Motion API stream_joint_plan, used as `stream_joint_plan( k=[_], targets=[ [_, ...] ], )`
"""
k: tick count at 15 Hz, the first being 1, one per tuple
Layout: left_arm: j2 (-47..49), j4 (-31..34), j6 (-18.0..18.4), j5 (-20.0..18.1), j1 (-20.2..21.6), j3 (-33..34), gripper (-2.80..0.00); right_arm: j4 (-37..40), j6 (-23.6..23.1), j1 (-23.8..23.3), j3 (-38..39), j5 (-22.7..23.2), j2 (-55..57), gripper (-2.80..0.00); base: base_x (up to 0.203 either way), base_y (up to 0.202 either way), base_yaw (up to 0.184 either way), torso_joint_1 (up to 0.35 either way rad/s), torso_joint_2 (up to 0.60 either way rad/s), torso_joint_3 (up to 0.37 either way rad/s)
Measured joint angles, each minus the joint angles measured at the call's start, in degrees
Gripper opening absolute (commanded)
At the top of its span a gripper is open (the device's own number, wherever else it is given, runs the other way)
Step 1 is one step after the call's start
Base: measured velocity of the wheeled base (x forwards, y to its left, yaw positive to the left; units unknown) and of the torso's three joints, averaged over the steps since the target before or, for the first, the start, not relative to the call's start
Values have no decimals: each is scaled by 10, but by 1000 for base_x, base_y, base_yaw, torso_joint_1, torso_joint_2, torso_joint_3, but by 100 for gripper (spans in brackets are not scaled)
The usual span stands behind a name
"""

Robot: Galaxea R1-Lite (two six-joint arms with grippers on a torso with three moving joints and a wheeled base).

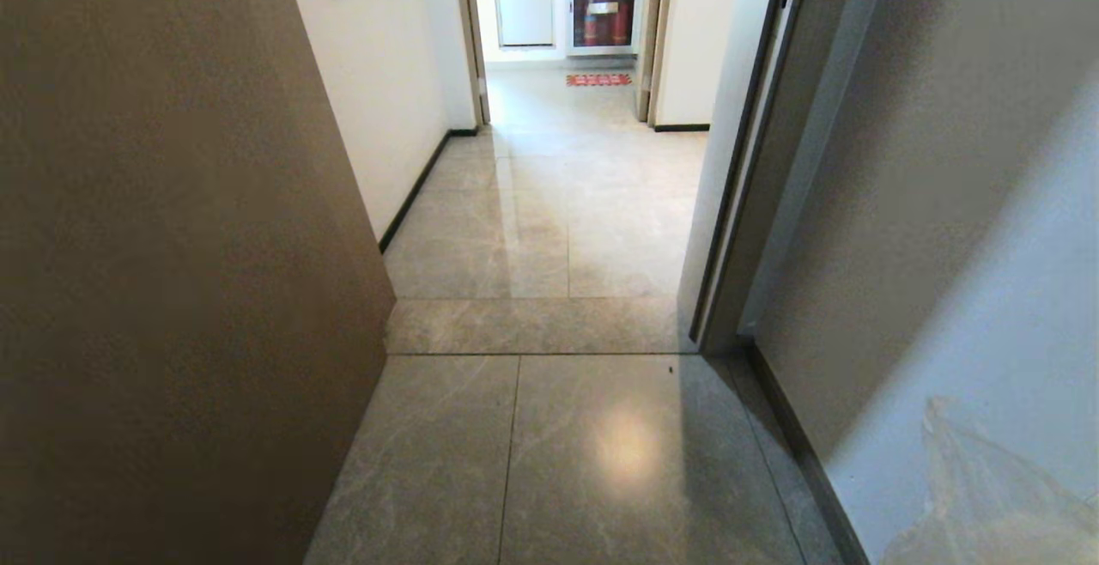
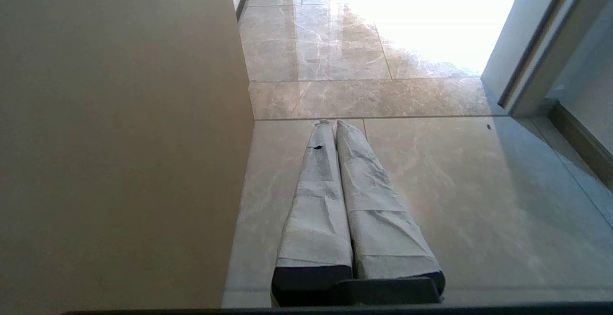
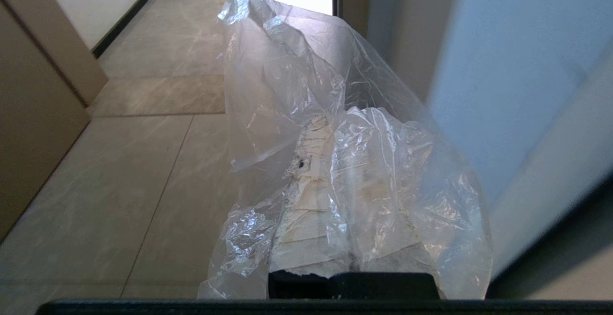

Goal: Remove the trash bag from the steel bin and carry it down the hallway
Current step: Put the trash bag at the door

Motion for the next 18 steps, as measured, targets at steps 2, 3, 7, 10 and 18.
stream_joint_plan(
  k=[2,3,7,10,18],
  targets=[
    [0,0,0,0,0,0,-280,0,0,0,0,0,0,-280,192,0,0,7,3,1],
    [0,0,0,0,0,0,-280,0,0,0,0,0,0,-280,194,0,0,2,0,2],
    [0,0,0,0,0,0,-280,0,0,0,0,0,0,-280,192,0,1,2,2,0],
    [0,0,0,0,0,0,-280,0,0,0,0,0,0,-280,190,0,1,0,4,2],
    [0,0,0,0,0,0,-280,0,0,0,0,0,0,-280,62,0,0,-1,1,1]
  ],
)
